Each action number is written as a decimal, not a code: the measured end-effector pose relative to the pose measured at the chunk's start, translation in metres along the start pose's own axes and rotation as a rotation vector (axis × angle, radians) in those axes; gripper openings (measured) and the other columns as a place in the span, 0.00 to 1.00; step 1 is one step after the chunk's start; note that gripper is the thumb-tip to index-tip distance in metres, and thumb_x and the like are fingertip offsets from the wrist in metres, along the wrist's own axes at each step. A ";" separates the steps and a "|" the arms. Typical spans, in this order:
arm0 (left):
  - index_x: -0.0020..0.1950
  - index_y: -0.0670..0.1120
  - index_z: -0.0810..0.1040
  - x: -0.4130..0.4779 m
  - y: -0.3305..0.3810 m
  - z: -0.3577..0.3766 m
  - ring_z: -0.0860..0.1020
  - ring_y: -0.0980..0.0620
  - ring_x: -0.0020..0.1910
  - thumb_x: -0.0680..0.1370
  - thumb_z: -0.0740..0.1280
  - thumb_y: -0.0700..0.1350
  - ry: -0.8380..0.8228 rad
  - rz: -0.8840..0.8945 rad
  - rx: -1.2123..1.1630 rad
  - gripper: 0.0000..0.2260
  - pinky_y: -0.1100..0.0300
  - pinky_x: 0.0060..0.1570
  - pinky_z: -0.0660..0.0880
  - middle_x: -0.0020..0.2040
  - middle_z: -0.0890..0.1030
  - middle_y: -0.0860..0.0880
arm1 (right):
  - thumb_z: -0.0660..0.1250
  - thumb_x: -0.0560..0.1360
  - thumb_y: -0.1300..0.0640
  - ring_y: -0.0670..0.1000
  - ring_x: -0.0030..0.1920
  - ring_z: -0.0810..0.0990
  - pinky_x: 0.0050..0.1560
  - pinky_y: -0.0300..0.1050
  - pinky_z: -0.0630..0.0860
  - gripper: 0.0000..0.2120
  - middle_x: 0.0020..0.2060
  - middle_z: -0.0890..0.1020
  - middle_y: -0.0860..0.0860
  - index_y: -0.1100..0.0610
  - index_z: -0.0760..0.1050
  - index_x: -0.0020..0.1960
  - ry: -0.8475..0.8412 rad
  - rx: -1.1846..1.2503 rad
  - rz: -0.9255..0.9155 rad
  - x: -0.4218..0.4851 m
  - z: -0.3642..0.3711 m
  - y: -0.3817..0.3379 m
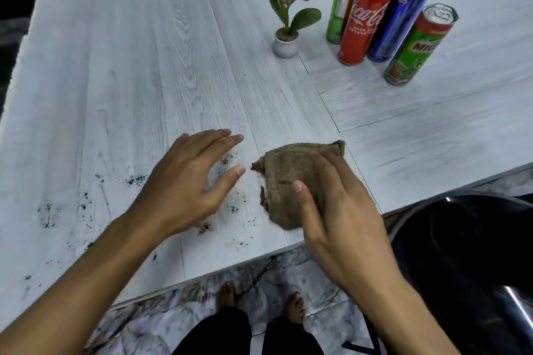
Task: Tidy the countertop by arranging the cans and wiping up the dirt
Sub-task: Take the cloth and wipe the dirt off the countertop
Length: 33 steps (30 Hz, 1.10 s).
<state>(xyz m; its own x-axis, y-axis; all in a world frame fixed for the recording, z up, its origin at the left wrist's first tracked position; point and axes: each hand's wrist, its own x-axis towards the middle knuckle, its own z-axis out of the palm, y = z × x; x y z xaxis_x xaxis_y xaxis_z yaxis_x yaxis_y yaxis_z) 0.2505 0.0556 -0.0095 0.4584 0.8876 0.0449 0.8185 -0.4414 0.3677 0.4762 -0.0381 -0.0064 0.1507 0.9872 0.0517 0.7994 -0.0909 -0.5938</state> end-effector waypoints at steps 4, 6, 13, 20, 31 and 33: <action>0.81 0.57 0.64 0.031 -0.036 -0.009 0.58 0.54 0.81 0.83 0.57 0.64 -0.056 0.097 0.019 0.27 0.49 0.79 0.57 0.81 0.64 0.56 | 0.51 0.85 0.42 0.55 0.79 0.59 0.80 0.52 0.56 0.28 0.79 0.63 0.56 0.57 0.63 0.78 -0.059 -0.105 0.078 0.006 0.020 -0.020; 0.81 0.57 0.63 0.048 -0.052 -0.014 0.57 0.55 0.81 0.82 0.55 0.64 -0.070 0.147 0.011 0.28 0.48 0.79 0.59 0.81 0.62 0.57 | 0.48 0.85 0.41 0.56 0.81 0.54 0.80 0.55 0.52 0.28 0.81 0.60 0.56 0.55 0.60 0.79 -0.061 -0.164 0.132 0.011 0.030 -0.026; 0.82 0.59 0.59 0.101 -0.105 -0.018 0.52 0.58 0.82 0.83 0.50 0.65 -0.174 0.385 0.018 0.28 0.46 0.81 0.53 0.83 0.58 0.59 | 0.46 0.85 0.41 0.56 0.83 0.45 0.81 0.56 0.43 0.29 0.83 0.53 0.54 0.54 0.55 0.82 0.017 -0.287 0.330 0.019 0.058 -0.031; 0.82 0.60 0.57 0.146 -0.145 -0.006 0.48 0.57 0.83 0.84 0.51 0.64 -0.225 0.532 0.018 0.27 0.44 0.80 0.46 0.84 0.53 0.60 | 0.43 0.84 0.37 0.55 0.82 0.38 0.80 0.60 0.39 0.33 0.83 0.45 0.53 0.53 0.50 0.83 0.045 -0.366 0.493 0.036 0.074 -0.036; 0.83 0.62 0.51 0.168 -0.166 0.006 0.44 0.57 0.83 0.84 0.50 0.64 -0.277 0.598 0.069 0.27 0.43 0.80 0.44 0.84 0.48 0.60 | 0.41 0.83 0.36 0.55 0.81 0.33 0.80 0.59 0.35 0.35 0.83 0.40 0.54 0.54 0.43 0.84 0.035 -0.372 0.581 0.058 0.087 -0.036; 0.83 0.62 0.51 0.170 -0.168 0.006 0.44 0.57 0.83 0.84 0.50 0.65 -0.277 0.606 0.068 0.27 0.43 0.80 0.44 0.84 0.48 0.60 | 0.41 0.83 0.36 0.55 0.81 0.33 0.79 0.60 0.35 0.35 0.83 0.39 0.54 0.54 0.42 0.84 0.049 -0.359 0.584 0.063 0.090 -0.035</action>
<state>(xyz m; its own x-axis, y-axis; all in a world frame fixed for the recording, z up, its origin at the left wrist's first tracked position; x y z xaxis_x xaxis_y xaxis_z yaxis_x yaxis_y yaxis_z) 0.1930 0.2796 -0.0690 0.9085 0.4175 -0.0185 0.4042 -0.8666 0.2924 0.4052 0.0391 -0.0551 0.6349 0.7568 -0.1551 0.7211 -0.6526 -0.2326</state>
